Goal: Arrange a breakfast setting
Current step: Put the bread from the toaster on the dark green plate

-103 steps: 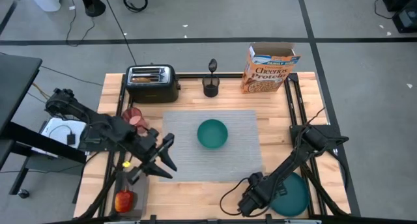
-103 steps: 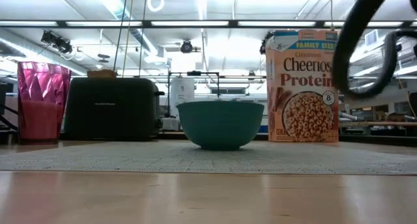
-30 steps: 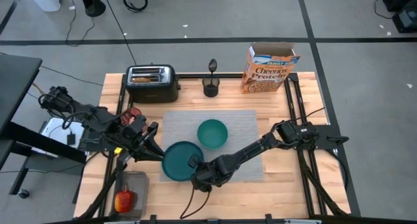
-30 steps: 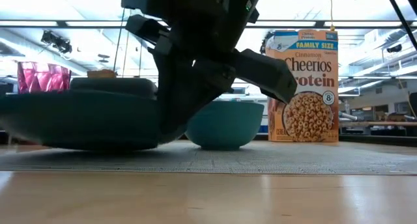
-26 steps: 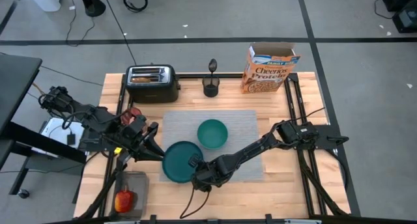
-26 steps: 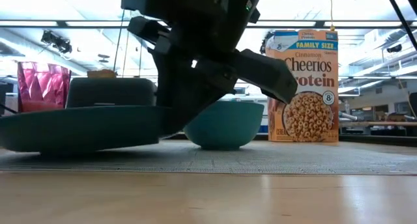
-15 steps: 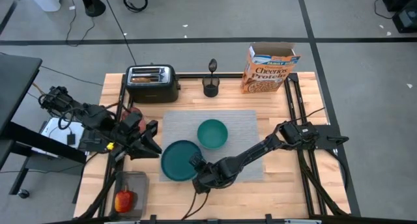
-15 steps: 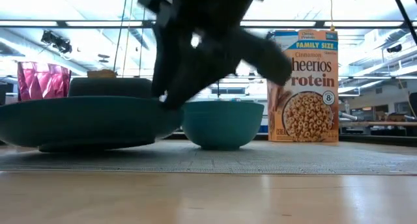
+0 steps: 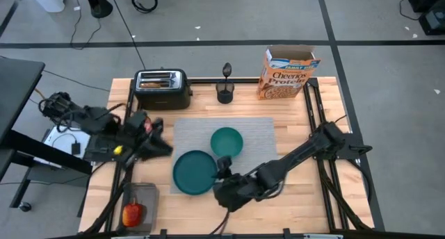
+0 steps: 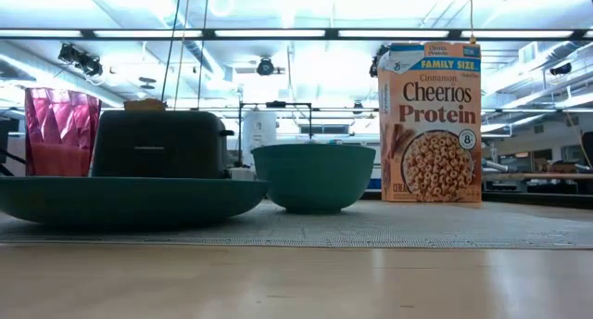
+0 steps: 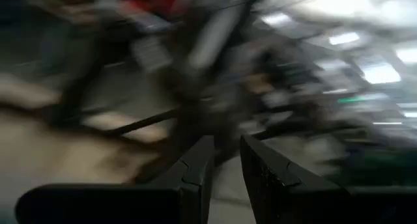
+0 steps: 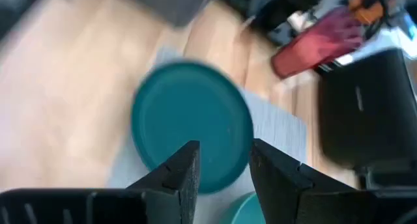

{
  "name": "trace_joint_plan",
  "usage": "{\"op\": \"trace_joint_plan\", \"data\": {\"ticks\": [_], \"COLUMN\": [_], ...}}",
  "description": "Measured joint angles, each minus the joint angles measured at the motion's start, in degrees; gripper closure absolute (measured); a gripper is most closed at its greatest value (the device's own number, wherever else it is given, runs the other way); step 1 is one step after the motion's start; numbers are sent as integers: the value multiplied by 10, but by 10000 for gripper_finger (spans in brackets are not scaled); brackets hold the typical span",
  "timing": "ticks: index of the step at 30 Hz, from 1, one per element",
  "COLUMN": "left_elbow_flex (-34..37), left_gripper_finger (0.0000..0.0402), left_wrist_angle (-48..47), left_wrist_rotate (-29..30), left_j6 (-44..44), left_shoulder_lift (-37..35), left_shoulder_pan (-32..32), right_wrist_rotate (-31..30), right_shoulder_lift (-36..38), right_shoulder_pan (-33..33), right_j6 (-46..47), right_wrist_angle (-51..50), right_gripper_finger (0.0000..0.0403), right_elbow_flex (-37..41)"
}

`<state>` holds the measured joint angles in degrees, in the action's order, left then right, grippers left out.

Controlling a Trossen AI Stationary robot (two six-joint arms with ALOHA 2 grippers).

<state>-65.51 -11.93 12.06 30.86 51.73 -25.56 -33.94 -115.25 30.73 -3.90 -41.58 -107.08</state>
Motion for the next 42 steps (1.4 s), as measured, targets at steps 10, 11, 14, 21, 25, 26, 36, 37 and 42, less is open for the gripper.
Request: {"op": "trace_joint_plan", "data": {"ticks": [10, 11, 14, 21, 25, 26, 36, 37, 42], "left_elbow_flex": [-121, -124, -125, -124, -124, -124, -173, -186, -249], "left_gripper_finger": [264, 252, 218, 192, 197, 198, 205, 205, 205], "left_wrist_angle": [-434, -461, -540, -599, -603, -607, -632, -634, -684], "left_wrist_rotate": [32, 32, 12, -50, -72, -73, -124, -131, -138], "left_j6": [-98, -117, -169, -245, -357, -389, -506, -510, -545], "left_shoulder_lift": [0, 0, 8, 78, 131, 144, 241, 248, 287], "left_shoulder_pan": [281, 314, 416, 642, 720, 730, 829, 833, 835], "right_wrist_rotate": [-55, -63, -86, -100, -100, -100, -74, -66, 0], "right_shoulder_lift": [77, 81, 91, 95, 95, 95, 103, 110, 165], "right_shoulder_pan": [14, 15, 15, -3, -21, -25, -52, -58, -108], "right_j6": [160, 169, 206, 219, 219, 219, 218, 218, 187], "right_wrist_angle": [13, 20, 37, 71, 100, 105, 94, 80, -35], "right_gripper_finger": [265, 265, 265, 265, 265, 265, 265, 265, 265], "right_elbow_flex": [0, 0, 0, 0, 0, 0, 0, 0, 0]}}
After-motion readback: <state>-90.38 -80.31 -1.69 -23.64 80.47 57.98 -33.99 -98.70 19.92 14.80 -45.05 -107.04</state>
